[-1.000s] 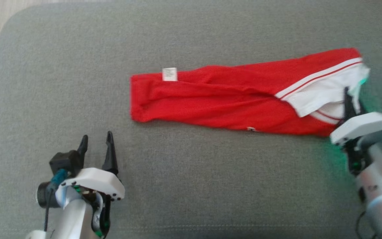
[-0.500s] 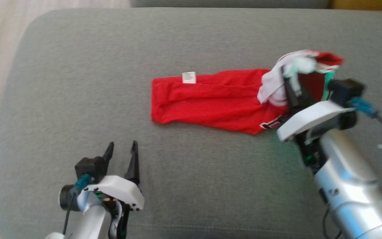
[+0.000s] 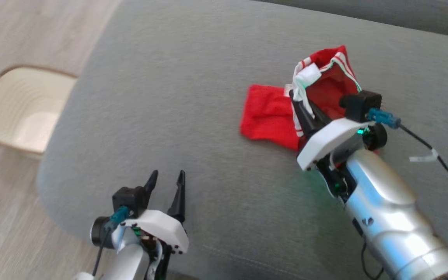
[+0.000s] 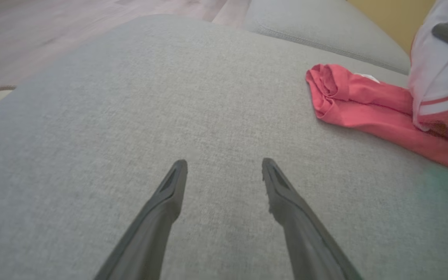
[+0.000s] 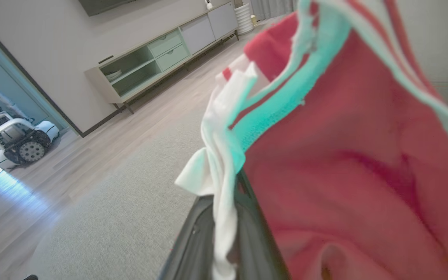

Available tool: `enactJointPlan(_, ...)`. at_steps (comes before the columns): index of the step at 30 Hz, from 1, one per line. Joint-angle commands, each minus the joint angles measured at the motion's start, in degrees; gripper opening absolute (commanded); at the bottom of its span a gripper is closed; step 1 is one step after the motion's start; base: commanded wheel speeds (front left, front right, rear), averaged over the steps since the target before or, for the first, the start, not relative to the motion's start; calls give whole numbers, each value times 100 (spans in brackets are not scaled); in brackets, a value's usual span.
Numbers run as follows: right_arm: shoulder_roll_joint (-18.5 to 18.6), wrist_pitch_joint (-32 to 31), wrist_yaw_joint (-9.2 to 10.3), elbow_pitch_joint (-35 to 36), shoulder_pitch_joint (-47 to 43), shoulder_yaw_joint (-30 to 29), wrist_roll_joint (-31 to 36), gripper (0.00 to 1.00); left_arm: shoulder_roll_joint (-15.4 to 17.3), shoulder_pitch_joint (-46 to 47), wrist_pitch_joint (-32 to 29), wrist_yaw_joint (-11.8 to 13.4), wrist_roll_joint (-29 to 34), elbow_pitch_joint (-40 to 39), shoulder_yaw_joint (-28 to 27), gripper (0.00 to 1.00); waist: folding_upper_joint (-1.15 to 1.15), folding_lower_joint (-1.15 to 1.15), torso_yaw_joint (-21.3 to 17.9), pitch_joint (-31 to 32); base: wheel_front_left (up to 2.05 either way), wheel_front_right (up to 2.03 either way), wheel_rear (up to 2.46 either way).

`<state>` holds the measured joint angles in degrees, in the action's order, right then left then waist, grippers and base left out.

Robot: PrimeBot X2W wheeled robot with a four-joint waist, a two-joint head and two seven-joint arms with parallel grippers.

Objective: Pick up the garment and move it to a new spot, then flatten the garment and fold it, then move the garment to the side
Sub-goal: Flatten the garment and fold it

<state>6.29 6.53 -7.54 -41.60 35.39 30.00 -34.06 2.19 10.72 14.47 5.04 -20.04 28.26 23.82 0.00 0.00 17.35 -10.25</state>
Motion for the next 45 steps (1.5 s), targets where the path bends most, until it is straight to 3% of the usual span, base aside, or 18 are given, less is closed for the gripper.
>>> enactJointPlan(1, -146, 33, 5, 30, 293, 62, 51, 0, 69, 137, 52, 21, -50, -150, -86, 100, 0, 0, 437, -61, 0, 0, 0)
enactJointPlan(2, -166, 43, 5, -84, 359, 73, 81, 22, 69, 128, 52, 35, -77, -149, -41, 100, 0, 0, 522, -74, 0, 0, 0)
enactJointPlan(4, -213, 131, 5, -247, 494, 78, 94, 100, 69, 120, 52, 59, -128, -165, 41, 100, 0, 0, 654, -97, 0, 0, 0)
enactJointPlan(9, -293, 520, 5, -475, 727, 34, 121, 100, 69, 104, 52, 147, -171, -219, 106, 100, 0, 0, 704, -116, 0, 0, 0)
enactJointPlan(14, -289, 788, 5, -544, 814, -272, 292, 100, 69, 177, 52, 206, -95, -296, 13, 100, 0, 0, 373, -146, 0, 0, 0)
enactJointPlan(18, -138, 840, 5, -458, 727, -842, 602, 100, 69, 259, 52, 245, 10, -393, -121, 100, 0, 0, 10, -184, 0, 0, 0)
enactJointPlan(22, -12, 845, 5, 55, 303, -1781, 1229, 100, 69, 351, 52, 299, 213, -531, -373, 100, 0, 0, -456, -213, 0, 0, 0)
enactJointPlan(30, -149, 846, 5, 550, -587, -2851, 1985, 100, 69, 400, 52, 335, 527, -589, -799, 100, 0, 0, -1083, -128, 0, 0, 0)
enactJointPlan(37, -297, 846, 5, 795, -1159, -3137, 2298, 100, 69, 280, 52, 352, 773, -637, -1142, 100, 0, 0, -1450, -39, 0, 0, 0)
enactJointPlan(45, -338, 846, 5, 903, -1512, -3036, 2186, 100, 69, 119, 52, 399, 878, -601, -1393, 100, 0, 0, -1643, 80, 0, 0, 0)
